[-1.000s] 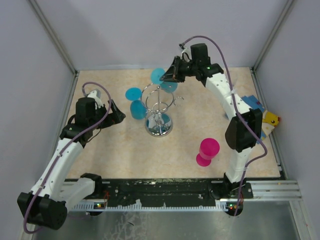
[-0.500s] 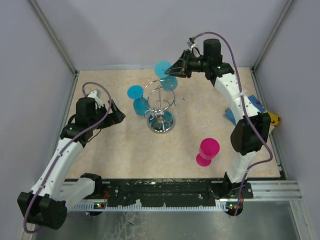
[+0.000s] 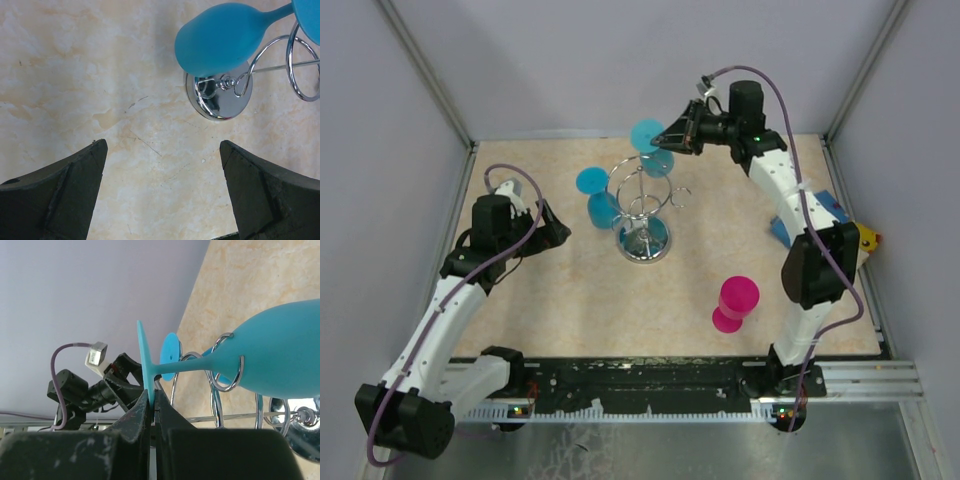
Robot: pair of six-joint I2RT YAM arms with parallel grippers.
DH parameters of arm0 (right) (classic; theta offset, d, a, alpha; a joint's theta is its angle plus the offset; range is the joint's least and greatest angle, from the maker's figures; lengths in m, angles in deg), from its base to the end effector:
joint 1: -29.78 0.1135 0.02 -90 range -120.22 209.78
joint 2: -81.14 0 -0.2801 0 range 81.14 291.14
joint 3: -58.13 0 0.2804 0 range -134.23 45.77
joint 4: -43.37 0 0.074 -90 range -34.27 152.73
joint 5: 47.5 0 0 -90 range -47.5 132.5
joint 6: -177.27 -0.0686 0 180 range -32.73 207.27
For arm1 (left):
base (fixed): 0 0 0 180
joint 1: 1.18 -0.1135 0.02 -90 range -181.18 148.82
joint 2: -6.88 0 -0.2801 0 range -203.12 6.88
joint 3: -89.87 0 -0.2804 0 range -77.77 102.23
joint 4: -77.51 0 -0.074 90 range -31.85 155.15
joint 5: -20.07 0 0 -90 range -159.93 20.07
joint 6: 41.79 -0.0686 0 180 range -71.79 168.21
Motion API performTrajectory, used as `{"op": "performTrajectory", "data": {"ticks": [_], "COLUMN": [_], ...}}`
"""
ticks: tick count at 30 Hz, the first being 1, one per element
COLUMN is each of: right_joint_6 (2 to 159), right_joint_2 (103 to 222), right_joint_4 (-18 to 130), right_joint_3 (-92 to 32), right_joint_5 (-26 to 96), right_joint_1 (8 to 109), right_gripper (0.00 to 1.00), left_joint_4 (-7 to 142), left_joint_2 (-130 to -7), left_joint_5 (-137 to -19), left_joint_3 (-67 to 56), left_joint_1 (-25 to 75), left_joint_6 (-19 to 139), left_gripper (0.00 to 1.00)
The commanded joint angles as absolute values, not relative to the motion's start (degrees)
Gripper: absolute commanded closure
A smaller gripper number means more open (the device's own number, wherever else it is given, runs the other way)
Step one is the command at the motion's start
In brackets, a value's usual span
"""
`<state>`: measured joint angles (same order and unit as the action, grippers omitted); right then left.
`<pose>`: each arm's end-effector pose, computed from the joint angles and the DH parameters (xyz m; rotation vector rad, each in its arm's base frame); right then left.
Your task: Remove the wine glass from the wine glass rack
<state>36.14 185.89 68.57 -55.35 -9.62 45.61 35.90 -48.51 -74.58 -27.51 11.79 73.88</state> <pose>0.4469 0.1830 0.3940 -0.0879 2.0796 1.6032 0.2488 -0.0630 0.2989 -0.1971 2.1987 -0.4697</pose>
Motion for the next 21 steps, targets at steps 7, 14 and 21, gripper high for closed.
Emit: {"op": "performTrajectory", "data": {"ticks": [7,14,21], "right_joint_6": [33.53,31.63,28.91], "right_joint_2": [192.17,196.74,199.98], "right_joint_4": [61.06,60.68,59.6], "right_joint_3": [-61.39,-64.81,-68.58], "right_joint_5": [-11.63,-11.3,-10.9], "right_joint_1": [45.43,44.95,43.13], "right_gripper": [1.0,1.0,1.0], "left_joint_4": [34.94,34.66,34.53], "left_joint_2": [-48.18,-48.21,-48.07], "left_joint_5": [-73.57,-73.2,-72.87], "left_joint_3": [-26.2,-26.08,-26.11], "left_joint_1": [11.31,11.3,11.24], "left_joint_6": [72.74,72.4,72.06], "left_gripper": [0.0,0.0,0.0]}}
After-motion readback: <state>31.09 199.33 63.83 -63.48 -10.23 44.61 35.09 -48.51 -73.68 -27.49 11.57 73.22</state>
